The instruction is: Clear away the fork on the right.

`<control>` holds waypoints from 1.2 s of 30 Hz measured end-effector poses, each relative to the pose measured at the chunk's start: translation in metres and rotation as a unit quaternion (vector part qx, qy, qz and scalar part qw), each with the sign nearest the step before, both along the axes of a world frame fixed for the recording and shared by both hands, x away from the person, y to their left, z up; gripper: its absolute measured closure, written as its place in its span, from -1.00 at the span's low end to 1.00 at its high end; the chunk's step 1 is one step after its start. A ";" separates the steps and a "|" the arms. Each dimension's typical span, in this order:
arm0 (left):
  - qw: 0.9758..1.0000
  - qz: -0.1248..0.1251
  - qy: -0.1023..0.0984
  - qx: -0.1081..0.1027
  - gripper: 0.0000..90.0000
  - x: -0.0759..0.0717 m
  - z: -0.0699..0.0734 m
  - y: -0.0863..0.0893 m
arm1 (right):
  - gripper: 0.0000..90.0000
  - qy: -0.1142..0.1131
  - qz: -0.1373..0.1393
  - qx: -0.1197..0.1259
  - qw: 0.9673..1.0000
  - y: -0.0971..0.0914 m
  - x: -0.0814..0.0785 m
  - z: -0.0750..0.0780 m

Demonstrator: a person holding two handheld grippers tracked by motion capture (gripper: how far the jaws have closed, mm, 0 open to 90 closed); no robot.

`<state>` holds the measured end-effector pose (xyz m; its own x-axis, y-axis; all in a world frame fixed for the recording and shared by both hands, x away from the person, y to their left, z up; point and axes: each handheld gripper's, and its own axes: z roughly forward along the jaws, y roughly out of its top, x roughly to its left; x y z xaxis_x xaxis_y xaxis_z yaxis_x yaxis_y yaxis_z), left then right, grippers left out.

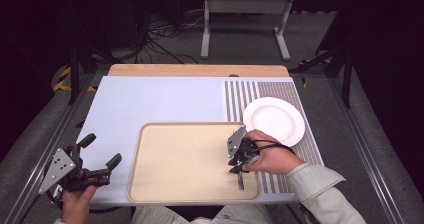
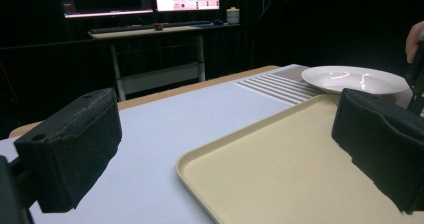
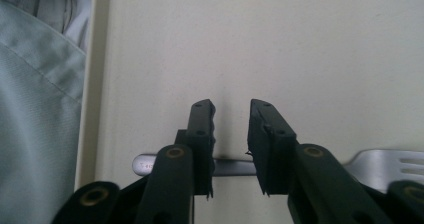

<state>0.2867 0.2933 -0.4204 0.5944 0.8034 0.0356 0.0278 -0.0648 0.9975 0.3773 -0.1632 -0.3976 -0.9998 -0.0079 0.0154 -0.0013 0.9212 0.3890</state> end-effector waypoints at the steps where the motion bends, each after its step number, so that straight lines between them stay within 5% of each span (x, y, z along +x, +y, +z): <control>1: 1.000 0.000 0.001 0.000 -0.99 0.000 0.000 0.000 | 0.41 -0.005 -0.004 0.007 1.000 -0.002 0.000 0.003; 12: 1.000 0.002 0.002 0.001 -0.99 -0.001 0.000 0.001 | -0.11 -0.047 -0.042 0.059 0.996 -0.020 -0.003 0.026; 23: 1.000 0.002 0.001 0.000 -0.99 -0.001 0.000 0.001 | -0.46 -0.084 -0.096 0.108 0.986 -0.049 -0.011 0.043; 27: 1.000 0.001 0.001 0.001 -0.99 -0.001 0.000 0.000 | -0.55 -0.101 -0.124 0.140 0.977 -0.062 -0.016 0.048; 28: 1.000 0.002 0.001 0.002 -0.99 -0.001 0.000 0.000 | -0.60 -0.110 -0.139 0.156 0.972 -0.068 -0.018 0.049; 29: 1.000 0.001 0.001 0.002 -0.99 -0.001 0.000 0.000 | -0.60 -0.110 -0.139 0.156 0.972 -0.068 -0.018 0.049; 32: 1.000 0.001 0.001 -0.002 -0.99 0.000 0.000 -0.001 | -0.63 -0.126 -0.166 0.175 0.962 -0.078 -0.022 0.049; 36: 1.000 0.000 0.003 0.000 -0.99 0.000 0.000 -0.001 | -0.74 -0.156 -0.212 0.203 0.943 -0.092 -0.027 0.045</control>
<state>0.2867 0.2919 -0.4204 0.5941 0.8038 0.0317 0.0337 -0.0642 0.9974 0.3499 -0.2556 -0.3521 -0.8698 0.4516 -0.1987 0.1603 0.6395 0.7519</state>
